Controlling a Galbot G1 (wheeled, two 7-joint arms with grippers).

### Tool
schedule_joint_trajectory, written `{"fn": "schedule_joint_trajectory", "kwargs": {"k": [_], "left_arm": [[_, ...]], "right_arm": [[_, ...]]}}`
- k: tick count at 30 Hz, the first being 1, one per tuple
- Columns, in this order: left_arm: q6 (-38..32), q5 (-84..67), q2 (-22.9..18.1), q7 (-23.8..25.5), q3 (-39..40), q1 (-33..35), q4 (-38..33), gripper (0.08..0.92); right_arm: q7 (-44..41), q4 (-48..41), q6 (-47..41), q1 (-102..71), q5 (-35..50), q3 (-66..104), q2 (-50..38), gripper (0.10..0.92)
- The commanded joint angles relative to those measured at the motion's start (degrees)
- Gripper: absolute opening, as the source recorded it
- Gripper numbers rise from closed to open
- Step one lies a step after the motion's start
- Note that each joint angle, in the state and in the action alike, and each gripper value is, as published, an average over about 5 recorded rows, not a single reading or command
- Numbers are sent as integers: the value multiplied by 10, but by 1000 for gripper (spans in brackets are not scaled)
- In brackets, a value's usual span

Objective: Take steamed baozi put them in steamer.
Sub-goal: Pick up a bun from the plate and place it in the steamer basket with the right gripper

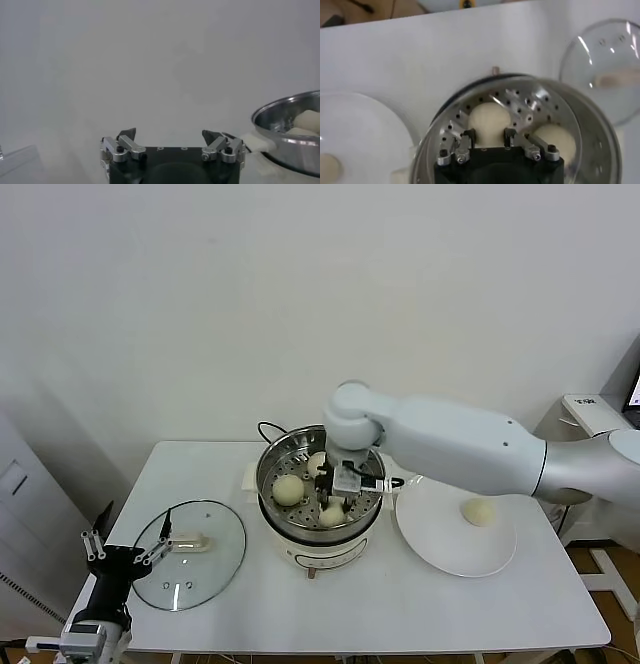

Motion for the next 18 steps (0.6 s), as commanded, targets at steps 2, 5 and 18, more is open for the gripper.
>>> {"fn": "schedule_joint_trajectory", "kwargs": {"k": [2, 5, 18], "left_arm": [[0, 1, -1, 0, 0, 2, -2, 823], [0, 0, 1, 0, 0, 2, -1, 823], [1, 0, 9, 0, 2, -2, 2, 823]], "right_arm": [[-3, 22, 36, -33, -50, 5, 14, 453], [-2, 15, 37, -38, -57, 15, 15, 519], [13, -170, -115, 79, 134, 81, -30, 814]]}}
